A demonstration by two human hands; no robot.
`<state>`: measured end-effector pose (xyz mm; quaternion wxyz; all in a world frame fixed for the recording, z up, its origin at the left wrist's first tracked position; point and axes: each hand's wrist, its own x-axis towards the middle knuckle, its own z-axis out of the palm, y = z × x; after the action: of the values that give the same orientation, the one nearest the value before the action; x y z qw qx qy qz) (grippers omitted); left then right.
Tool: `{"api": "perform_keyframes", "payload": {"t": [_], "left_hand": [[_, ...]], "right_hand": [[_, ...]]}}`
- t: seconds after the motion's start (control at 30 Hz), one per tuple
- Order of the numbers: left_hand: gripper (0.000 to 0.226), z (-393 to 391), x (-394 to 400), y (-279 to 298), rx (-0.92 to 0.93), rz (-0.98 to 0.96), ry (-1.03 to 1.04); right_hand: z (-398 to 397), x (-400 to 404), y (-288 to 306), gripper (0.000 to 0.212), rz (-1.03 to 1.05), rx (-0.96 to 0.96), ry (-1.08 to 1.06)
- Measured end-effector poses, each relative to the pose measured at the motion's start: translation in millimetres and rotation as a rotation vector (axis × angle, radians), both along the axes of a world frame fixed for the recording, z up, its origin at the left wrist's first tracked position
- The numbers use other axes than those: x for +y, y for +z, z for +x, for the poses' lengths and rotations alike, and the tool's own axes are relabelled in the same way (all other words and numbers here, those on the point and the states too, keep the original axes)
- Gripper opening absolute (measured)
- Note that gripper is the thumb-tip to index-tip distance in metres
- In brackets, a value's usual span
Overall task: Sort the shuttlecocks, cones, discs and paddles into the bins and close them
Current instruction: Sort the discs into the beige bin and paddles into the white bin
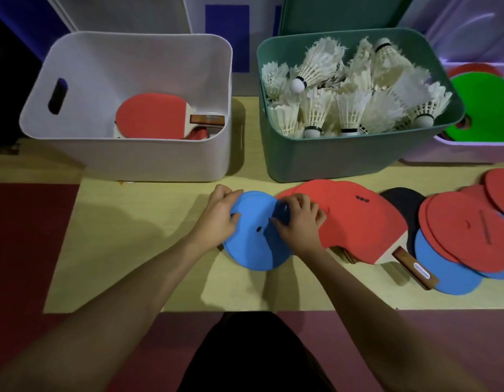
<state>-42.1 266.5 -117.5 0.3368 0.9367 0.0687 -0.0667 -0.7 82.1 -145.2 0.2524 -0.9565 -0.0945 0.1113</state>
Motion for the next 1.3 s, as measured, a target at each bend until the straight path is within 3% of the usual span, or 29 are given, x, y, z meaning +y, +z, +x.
{"api": "perform_keyframes", "payload": {"t": [0.17, 0.33, 0.63, 0.8, 0.97, 1.07, 1.2, 1.3], "left_hand": [[0.05, 0, 0, -2, 0.043, -0.065, 0.071], [0.042, -3, -1, 12, -0.151, -0.141, -0.078], [0.041, 23, -34, 39, -0.259, -0.234, -0.126], [0.047, 53, -85, 30, -0.152, -0.241, -0.096], [0.068, 57, -119, 0, 0.205, 0.155, -0.098], [0.079, 51, -136, -10, 0.23, 0.247, -0.098], [0.08, 50, -160, -8, 0.2, 0.235, -0.071], [0.083, 53, -169, -2, 0.164, 0.049, -0.044]], "right_hand": [[-6, 6, 5, 0.031, 0.112, 0.023, 0.002], [-8, 8, 8, 0.052, 0.131, 0.03, -0.001], [-7, -48, 47, 0.038, 0.39, -0.281, -0.069], [24, -92, 50, 0.035, 0.256, -0.209, -0.21], [41, -125, 19, 0.04, -0.108, -0.096, -0.262], [38, -133, 9, 0.043, -0.181, -0.079, -0.311], [31, -144, 1, 0.057, -0.19, -0.085, -0.323], [32, -153, 0, 0.064, -0.144, -0.08, -0.303]]}}
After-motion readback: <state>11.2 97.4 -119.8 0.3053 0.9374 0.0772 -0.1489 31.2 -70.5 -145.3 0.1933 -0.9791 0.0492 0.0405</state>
